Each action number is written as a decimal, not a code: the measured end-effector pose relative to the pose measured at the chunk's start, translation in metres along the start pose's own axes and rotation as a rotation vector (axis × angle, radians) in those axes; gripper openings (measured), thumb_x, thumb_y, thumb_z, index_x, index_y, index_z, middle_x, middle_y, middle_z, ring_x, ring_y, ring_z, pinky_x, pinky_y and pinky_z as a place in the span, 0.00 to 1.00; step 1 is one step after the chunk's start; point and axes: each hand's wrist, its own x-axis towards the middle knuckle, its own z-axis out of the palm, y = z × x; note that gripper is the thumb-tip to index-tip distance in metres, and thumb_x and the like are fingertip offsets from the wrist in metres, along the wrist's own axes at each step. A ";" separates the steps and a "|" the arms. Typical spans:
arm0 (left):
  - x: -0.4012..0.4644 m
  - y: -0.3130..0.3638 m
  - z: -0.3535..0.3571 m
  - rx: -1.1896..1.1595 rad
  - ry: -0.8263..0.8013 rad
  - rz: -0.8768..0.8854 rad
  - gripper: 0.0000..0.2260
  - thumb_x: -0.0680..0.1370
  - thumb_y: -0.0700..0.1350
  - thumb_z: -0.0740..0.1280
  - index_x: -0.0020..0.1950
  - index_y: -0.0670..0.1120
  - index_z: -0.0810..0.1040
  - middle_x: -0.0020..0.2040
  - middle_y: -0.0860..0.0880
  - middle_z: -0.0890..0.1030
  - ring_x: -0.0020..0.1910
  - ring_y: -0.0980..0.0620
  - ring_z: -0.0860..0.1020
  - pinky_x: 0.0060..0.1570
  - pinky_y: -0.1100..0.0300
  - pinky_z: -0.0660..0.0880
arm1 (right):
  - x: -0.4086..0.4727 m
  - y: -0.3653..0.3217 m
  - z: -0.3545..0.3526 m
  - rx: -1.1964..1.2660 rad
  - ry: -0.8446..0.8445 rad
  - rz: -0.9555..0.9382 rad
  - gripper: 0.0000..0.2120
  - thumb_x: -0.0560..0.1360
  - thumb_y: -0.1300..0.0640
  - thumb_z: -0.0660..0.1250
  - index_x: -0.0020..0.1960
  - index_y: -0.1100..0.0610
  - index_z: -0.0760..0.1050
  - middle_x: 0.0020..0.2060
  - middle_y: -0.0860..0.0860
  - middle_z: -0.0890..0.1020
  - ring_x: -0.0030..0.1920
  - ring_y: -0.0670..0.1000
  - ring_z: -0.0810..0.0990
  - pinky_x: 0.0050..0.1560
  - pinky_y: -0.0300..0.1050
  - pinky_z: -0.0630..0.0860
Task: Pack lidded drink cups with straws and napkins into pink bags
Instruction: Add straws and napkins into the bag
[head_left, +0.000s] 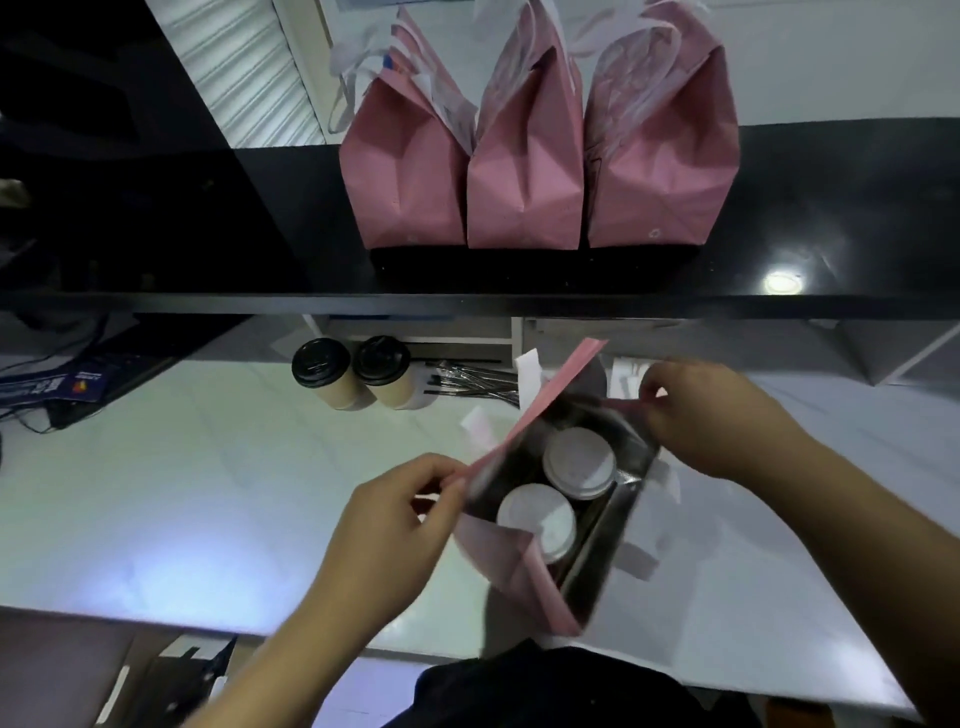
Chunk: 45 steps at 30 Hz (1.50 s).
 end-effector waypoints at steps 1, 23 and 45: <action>0.009 -0.003 -0.001 -0.018 0.015 -0.016 0.06 0.82 0.49 0.69 0.49 0.59 0.83 0.45 0.62 0.85 0.45 0.61 0.82 0.40 0.69 0.75 | -0.005 0.003 0.001 -0.009 -0.003 0.016 0.06 0.80 0.53 0.64 0.48 0.50 0.79 0.41 0.49 0.80 0.39 0.50 0.77 0.34 0.42 0.69; 0.113 0.000 0.018 -0.185 -0.063 -0.031 0.10 0.84 0.46 0.65 0.48 0.61 0.82 0.44 0.57 0.85 0.46 0.58 0.82 0.39 0.71 0.74 | -0.001 0.086 0.039 0.516 -0.082 0.375 0.10 0.80 0.57 0.64 0.46 0.52 0.83 0.35 0.46 0.86 0.35 0.47 0.86 0.42 0.50 0.85; 0.114 -0.013 0.024 -0.248 -0.098 -0.083 0.09 0.79 0.54 0.64 0.49 0.54 0.82 0.44 0.55 0.84 0.44 0.56 0.82 0.42 0.72 0.73 | 0.129 0.105 0.158 0.048 0.004 0.266 0.13 0.79 0.50 0.69 0.57 0.57 0.83 0.52 0.59 0.82 0.50 0.61 0.80 0.53 0.52 0.79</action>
